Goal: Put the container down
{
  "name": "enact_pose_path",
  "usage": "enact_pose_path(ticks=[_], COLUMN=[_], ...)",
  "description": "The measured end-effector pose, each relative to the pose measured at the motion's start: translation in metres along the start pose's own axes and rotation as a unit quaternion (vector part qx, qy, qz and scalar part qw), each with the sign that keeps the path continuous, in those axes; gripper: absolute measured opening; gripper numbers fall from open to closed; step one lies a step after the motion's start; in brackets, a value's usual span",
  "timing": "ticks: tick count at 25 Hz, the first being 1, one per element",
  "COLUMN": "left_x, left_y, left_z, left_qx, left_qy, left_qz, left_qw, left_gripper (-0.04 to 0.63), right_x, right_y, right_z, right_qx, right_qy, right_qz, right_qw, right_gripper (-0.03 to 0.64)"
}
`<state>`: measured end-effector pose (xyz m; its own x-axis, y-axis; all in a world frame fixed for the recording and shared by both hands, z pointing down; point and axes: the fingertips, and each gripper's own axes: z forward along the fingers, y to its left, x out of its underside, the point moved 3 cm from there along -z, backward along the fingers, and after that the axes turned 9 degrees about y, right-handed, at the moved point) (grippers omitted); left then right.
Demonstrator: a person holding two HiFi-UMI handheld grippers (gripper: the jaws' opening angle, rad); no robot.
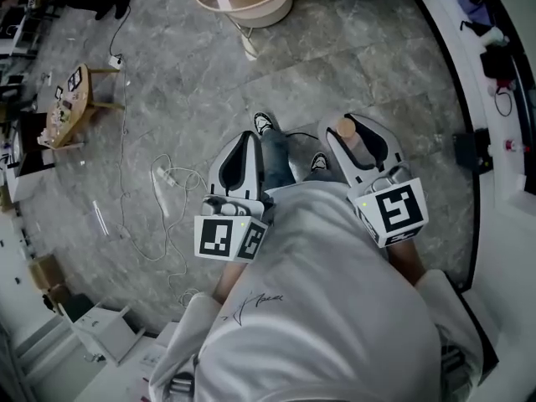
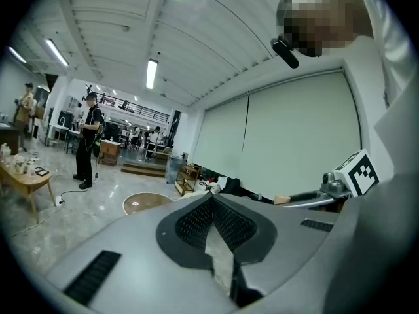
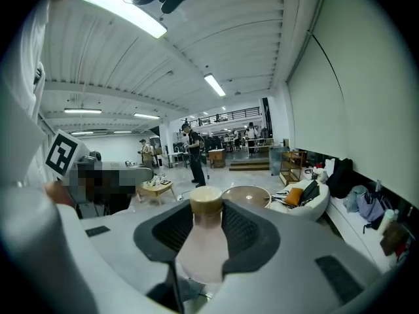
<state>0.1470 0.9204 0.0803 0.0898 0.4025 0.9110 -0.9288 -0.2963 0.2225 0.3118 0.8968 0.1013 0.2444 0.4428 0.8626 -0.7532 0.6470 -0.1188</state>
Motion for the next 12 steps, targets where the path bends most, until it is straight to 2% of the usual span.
enact_pose_path(ticks=[6, 12], left_x=[-0.013, -0.032], left_y=[0.015, 0.051], left_z=[0.022, 0.049], left_qx=[0.009, 0.013], left_qy=[-0.007, -0.012], left_qz=[-0.001, -0.011], left_qw=[0.9999, 0.9998], left_gripper=[0.018, 0.018], right_x=[-0.019, -0.047], right_y=[-0.010, -0.018], right_z=[0.021, 0.059], right_qx=[-0.004, -0.007], right_qy=[-0.010, -0.012], right_qz=[-0.003, -0.002], right_qw=[1.000, 1.000], right_gripper=[0.147, 0.147])
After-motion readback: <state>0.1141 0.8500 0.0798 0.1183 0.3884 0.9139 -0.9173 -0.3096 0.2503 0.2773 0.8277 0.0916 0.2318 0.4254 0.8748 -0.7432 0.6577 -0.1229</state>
